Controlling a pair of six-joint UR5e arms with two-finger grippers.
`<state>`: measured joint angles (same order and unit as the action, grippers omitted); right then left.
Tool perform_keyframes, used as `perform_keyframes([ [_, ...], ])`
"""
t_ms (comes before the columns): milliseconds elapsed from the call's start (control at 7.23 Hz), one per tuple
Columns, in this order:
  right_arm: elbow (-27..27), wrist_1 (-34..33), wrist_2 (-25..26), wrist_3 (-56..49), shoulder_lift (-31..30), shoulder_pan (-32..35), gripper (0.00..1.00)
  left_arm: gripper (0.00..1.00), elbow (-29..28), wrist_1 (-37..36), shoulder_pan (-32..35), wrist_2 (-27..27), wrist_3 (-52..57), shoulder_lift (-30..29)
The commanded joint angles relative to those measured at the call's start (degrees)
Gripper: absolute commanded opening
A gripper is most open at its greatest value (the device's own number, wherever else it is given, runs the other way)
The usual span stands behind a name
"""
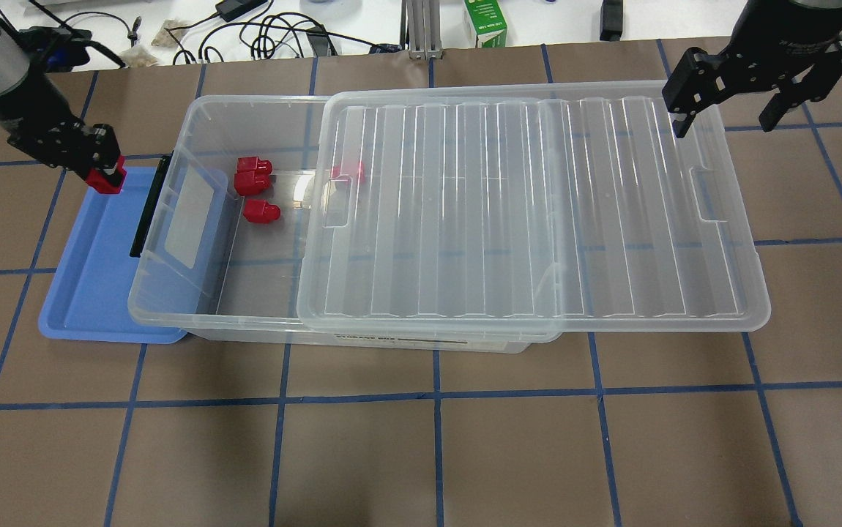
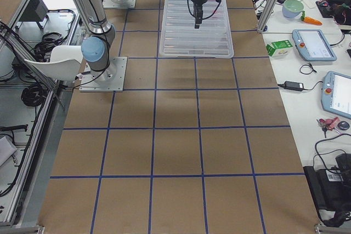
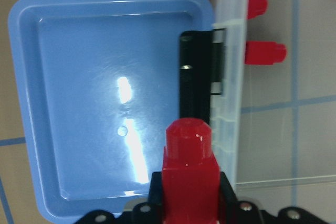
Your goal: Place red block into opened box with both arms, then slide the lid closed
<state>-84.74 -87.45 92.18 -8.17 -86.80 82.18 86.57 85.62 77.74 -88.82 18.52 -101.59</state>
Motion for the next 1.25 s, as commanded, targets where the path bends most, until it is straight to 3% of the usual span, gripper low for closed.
perform_keyframes([
  [0,-1.3,-0.6,0.0,0.1,-0.6,0.1,1.0,0.0,3.8,-1.4,4.7,0.3,-6.2,0.7],
  [553,-3.2,-1.1,0.0,0.2,-1.1,0.0,1.0,0.0,18.8,-22.2,5.8,0.7,-9.8,-1.1],
  [1107,-3.9,-1.1,0.0,0.1,-1.6,0.0,1.0,0.0,24.4,-27.0,6.2,0.9,-9.8,-3.0],
])
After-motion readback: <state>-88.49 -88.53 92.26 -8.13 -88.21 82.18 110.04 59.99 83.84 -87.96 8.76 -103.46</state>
